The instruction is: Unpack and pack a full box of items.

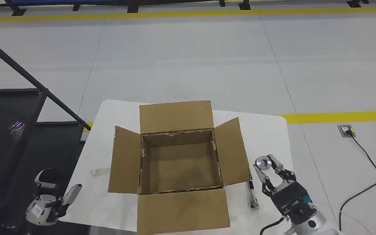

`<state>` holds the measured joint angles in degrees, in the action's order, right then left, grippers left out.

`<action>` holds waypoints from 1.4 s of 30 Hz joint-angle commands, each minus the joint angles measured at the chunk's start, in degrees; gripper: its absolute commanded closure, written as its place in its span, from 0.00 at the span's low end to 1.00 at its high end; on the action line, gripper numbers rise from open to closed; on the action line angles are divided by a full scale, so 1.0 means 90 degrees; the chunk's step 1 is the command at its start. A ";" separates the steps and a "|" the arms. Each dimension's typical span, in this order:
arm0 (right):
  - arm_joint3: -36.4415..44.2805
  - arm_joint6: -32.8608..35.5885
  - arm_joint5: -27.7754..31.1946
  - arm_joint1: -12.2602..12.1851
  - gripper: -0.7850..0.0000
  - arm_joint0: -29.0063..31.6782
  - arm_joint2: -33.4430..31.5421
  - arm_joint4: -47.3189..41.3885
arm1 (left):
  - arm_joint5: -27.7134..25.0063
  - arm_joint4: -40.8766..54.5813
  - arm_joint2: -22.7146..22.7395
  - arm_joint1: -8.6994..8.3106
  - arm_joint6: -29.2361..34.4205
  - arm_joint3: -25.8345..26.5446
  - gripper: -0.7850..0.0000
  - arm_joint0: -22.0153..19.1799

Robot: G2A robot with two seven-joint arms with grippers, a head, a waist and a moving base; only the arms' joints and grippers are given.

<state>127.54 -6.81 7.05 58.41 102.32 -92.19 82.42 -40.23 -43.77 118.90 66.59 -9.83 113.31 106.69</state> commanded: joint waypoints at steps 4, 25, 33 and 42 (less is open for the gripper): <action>-0.0641 -0.1347 0.0284 0.0023 1.00 0.0964 -0.0672 -0.0463 | 0.0000 0.0000 0.0000 0.0000 0.0000 0.0000 0.00 0.0000; -0.2907 -0.2219 0.1698 0.0039 1.00 0.0257 -0.0621 -0.1248 | 0.0267 -0.0169 -0.0191 0.0039 0.0035 0.0126 0.00 0.0017; -0.3460 -0.1799 0.1616 0.0101 1.00 -0.0291 -0.0136 -0.1244 | 0.0267 -0.0169 -0.0191 0.0039 0.0035 0.0126 0.00 0.0017; -0.5048 -0.1887 0.1139 0.0243 1.00 -0.1297 0.0562 -0.1106 | 0.0267 -0.0169 -0.0191 0.0039 0.0035 0.0126 0.00 0.0017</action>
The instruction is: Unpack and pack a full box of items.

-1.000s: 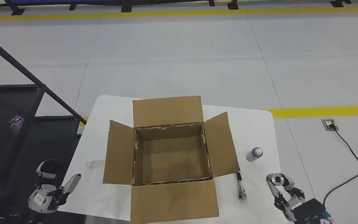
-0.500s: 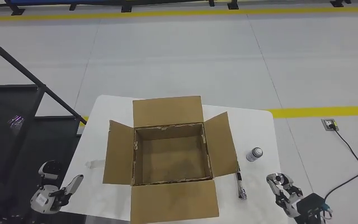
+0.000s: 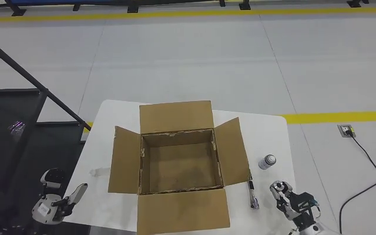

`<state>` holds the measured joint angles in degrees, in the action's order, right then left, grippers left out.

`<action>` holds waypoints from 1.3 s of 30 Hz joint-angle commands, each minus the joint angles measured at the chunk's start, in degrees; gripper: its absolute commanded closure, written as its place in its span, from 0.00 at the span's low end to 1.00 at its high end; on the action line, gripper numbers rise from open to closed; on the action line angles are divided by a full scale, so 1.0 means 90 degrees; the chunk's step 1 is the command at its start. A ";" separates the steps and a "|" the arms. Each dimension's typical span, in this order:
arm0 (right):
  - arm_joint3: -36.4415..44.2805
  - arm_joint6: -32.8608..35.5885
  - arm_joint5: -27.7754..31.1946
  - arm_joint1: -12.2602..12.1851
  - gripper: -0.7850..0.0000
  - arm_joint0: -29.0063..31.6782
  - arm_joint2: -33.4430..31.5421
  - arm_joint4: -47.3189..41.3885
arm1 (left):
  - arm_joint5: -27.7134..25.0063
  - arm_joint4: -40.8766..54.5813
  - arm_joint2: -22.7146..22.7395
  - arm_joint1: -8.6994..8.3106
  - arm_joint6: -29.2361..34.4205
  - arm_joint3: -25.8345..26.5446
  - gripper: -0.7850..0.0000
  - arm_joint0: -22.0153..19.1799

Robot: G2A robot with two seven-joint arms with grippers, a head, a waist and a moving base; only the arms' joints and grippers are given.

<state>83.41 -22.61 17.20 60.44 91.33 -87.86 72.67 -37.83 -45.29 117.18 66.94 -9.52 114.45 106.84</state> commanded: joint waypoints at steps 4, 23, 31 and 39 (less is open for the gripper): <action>-0.0780 -0.0572 0.0173 0.0060 1.00 -0.0395 0.0216 -0.0080 | 0.0000 0.0000 0.0000 0.0000 0.0000 0.0000 0.00 0.0000; -0.1756 -0.0467 0.0120 0.0206 0.78 -0.1187 0.0618 -0.0038 | 0.0000 0.0000 0.0000 0.0000 0.0000 0.0000 0.00 0.0000; -0.1764 -0.0458 0.0226 0.0213 0.57 -0.1191 0.0636 0.0098 | 0.0000 0.0000 0.0000 0.0000 0.0000 0.0000 0.00 0.0000; -0.1136 -0.0822 0.0177 0.0174 0.00 -0.0722 0.0352 0.0142 | 0.0000 0.0000 0.0000 0.0000 0.0000 0.0000 0.00 0.0000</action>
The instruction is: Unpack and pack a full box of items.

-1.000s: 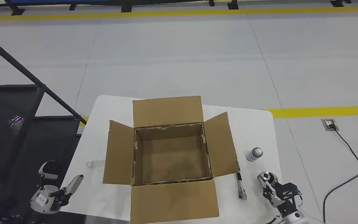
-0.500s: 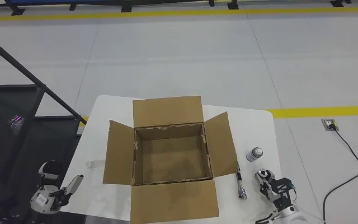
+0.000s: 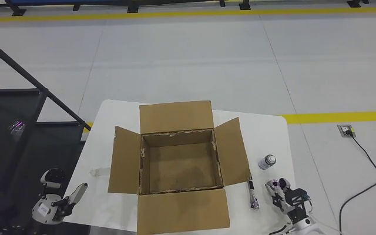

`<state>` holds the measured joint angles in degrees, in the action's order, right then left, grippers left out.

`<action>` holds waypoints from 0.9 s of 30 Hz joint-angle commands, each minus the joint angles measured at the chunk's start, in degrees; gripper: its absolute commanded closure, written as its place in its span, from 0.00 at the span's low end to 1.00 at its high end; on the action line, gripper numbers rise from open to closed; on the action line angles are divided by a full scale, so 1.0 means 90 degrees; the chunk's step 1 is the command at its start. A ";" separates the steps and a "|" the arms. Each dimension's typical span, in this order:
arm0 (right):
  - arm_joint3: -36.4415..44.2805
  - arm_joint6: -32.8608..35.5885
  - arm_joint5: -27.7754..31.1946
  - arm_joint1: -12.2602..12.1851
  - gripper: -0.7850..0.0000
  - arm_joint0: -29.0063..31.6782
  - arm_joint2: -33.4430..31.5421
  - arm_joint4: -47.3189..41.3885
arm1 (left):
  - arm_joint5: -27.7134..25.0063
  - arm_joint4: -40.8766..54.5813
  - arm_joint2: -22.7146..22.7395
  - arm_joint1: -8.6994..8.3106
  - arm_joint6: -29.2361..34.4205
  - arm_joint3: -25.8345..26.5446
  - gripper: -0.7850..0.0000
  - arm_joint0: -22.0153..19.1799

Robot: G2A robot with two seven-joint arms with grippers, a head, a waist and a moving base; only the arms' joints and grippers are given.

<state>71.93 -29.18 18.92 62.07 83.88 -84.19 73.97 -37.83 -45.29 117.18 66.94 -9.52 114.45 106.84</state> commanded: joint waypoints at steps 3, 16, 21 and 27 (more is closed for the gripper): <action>0.0899 -0.0478 -0.0129 -0.0035 0.00 0.0614 -0.0306 0.0002 | 0.0098 -0.0244 0.0070 -0.0007 0.0039 -0.0010 0.00 -0.0079; 0.3187 -0.0774 -0.0716 -0.0042 0.00 0.2189 -0.0787 0.0204 | -0.0114 -0.4723 -0.0276 -0.0078 -0.2359 -0.0732 0.00 -0.0001; 0.3187 -0.0774 -0.0716 -0.0042 0.00 0.2189 -0.0787 0.0204 | -0.0114 -0.4723 -0.0276 -0.0078 -0.2359 -0.0732 0.00 -0.0001; 0.3020 -0.0817 -0.0591 -0.0025 0.00 0.2097 -0.0786 0.0033 | 0.0025 -0.4554 -0.0613 -0.0057 -0.2060 -0.0954 0.00 -0.0121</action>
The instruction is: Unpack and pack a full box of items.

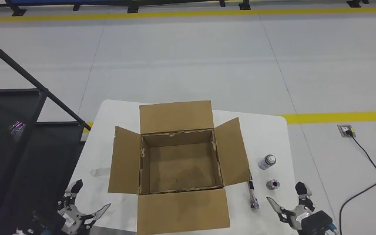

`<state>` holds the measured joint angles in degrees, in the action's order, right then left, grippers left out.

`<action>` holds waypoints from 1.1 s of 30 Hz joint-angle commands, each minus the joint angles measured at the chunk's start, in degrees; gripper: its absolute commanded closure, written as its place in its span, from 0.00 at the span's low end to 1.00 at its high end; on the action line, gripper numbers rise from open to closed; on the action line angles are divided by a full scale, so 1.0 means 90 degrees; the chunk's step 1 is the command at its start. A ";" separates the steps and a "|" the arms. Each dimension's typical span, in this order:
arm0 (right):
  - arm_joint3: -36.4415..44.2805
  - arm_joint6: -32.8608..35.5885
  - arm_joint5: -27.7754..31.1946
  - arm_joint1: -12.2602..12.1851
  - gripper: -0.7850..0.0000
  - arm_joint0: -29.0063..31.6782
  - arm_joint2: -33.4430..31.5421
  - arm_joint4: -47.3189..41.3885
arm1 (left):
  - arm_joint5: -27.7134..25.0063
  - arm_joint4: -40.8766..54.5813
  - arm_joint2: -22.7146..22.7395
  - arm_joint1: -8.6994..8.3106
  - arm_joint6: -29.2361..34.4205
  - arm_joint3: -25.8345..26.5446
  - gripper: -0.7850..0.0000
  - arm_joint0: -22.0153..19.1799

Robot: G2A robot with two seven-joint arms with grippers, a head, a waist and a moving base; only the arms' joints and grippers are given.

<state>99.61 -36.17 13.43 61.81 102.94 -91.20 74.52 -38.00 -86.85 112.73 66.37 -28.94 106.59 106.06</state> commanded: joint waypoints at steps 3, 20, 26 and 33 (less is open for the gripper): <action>-0.0169 -0.0229 0.0161 0.0010 0.00 -0.0050 -0.0029 -0.0012 | 0.0147 0.0151 -0.0391 0.0025 0.0195 -0.0349 0.00 -0.0101; -0.0212 -0.0510 0.0328 0.0036 0.00 -0.0083 -0.0107 0.0483 | 0.1437 -0.0606 -0.2227 0.0161 -0.0260 -0.2132 0.00 -0.1250; -0.0182 -0.0630 0.0249 0.0052 0.00 0.0068 -0.0163 0.0567 | 0.1594 -0.0446 -0.2588 0.0207 -0.0340 -0.2511 0.00 -0.1646; 0.0051 -0.0420 0.0738 0.0018 0.00 0.0113 -0.0089 0.1138 | 0.1600 -0.0029 -0.2647 0.0221 -0.0260 -0.2675 0.00 -0.1851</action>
<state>99.72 -40.39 19.98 61.96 103.98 -92.23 84.47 -23.15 -87.67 88.93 68.37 -31.76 82.66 89.62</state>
